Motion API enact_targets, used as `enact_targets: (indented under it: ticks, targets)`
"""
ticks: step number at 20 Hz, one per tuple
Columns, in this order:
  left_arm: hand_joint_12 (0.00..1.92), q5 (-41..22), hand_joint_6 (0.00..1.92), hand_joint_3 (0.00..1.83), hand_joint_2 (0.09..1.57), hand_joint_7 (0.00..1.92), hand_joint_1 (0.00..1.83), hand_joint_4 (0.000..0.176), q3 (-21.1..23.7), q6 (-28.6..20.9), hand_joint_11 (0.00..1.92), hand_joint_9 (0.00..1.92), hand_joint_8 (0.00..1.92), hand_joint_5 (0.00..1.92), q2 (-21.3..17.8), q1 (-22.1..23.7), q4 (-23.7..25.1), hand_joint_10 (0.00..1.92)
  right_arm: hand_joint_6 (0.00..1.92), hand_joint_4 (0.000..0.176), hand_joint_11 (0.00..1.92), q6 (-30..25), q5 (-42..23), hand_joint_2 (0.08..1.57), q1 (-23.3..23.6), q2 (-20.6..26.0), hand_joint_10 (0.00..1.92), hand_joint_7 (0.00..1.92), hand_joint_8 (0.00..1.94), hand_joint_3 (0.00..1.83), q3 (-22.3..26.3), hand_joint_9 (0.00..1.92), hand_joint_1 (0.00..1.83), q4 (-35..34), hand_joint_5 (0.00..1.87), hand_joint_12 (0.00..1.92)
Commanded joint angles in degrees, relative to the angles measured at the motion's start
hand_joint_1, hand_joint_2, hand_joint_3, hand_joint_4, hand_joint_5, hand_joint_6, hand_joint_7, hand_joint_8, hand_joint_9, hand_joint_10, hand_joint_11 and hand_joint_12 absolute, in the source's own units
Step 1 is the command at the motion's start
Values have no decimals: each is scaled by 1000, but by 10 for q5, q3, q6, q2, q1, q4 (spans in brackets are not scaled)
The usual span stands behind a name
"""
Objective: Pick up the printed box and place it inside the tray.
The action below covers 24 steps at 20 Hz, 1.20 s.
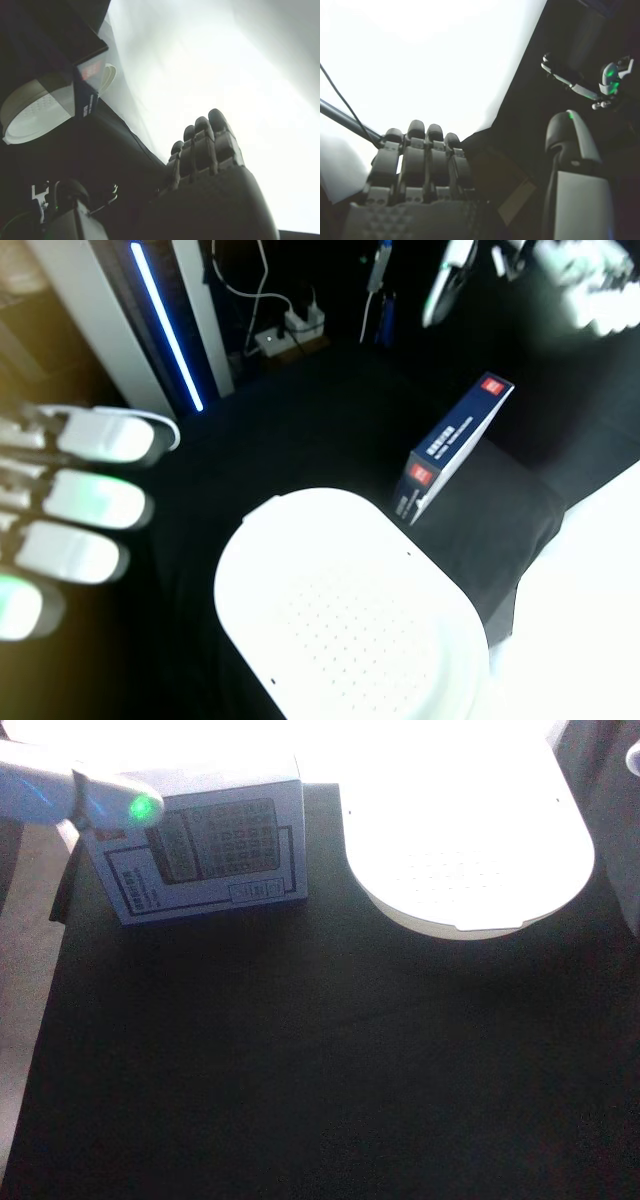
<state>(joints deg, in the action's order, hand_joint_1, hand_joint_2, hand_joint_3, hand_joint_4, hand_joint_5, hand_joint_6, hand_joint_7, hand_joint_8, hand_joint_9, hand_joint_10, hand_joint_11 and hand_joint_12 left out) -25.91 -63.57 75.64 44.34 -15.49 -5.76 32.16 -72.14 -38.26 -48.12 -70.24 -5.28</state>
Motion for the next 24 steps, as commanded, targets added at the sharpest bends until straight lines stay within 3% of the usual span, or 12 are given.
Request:
enact_targets:
  ticks: [1,4,5,6,11,13,14,16,19,20,22,24]
  targets:
    - [333,-62,0,6,823,132,304,63,-10,0,38,143,0,0,4,2,-10,6,4,0,0,-2,-67,799,10,6,2,165,2,87,-2,122,750,-14,60,574]
    - [341,-53,0,0,789,122,338,40,-40,-1,44,143,4,0,40,-20,-40,8,2,0,0,-2,-67,822,10,6,4,156,0,87,0,119,744,-10,61,520]
    - [351,-51,0,0,758,134,335,56,-51,-1,68,161,7,0,53,-27,-49,13,0,0,0,-2,-67,817,10,6,3,158,1,84,0,117,746,-9,55,516]
    - [354,-48,4,0,763,154,314,107,-57,-2,71,176,13,12,60,-31,-54,16,0,0,0,-2,-67,804,10,5,3,167,5,77,0,117,741,-8,54,514]
    - [324,-11,0,3,700,138,541,59,-111,-11,0,136,0,0,110,-50,-84,0,0,0,0,-2,-67,778,10,3,6,223,11,62,0,143,730,-2,65,496]
    - [518,0,2,7,732,194,506,0,-134,-36,0,188,7,9,127,-58,-90,10,3,0,0,-2,-67,762,10,1,9,273,12,54,0,164,715,1,83,500]
    - [518,3,2,7,732,194,506,0,-140,-46,0,188,7,9,130,-61,-90,10,3,0,0,-2,-67,762,10,1,9,273,12,54,0,164,715,2,83,500]
    - [722,9,5,5,772,368,591,0,-146,-49,139,399,14,142,136,-65,-90,32,10,0,0,-2,-67,755,10,0,14,308,21,50,0,184,715,3,106,503]
    - [869,5,30,1,901,1116,1019,0,-148,-64,931,1196,90,791,138,-74,-89,134,1,0,0,-2,-67,766,10,-1,0,303,3,51,0,164,725,4,103,368]
    - [827,-4,501,3,1000,1284,1243,0,-148,-77,1184,1441,465,1018,140,-79,-85,133,0,0,0,-2,-67,787,10,-1,2,314,6,59,0,167,711,4,99,360]
    - [990,-16,529,0,1038,1219,1296,0,-148,-87,1235,1573,809,1111,142,-86,-84,148,4,0,0,-2,-67,796,10,-2,5,324,9,62,0,176,696,4,108,358]
    - [1145,-24,589,1,1042,1223,1295,0,-148,-109,1212,1587,811,1084,142,-90,-74,201,10,0,0,-2,-67,796,10,-3,8,336,12,60,0,185,681,4,128,364]
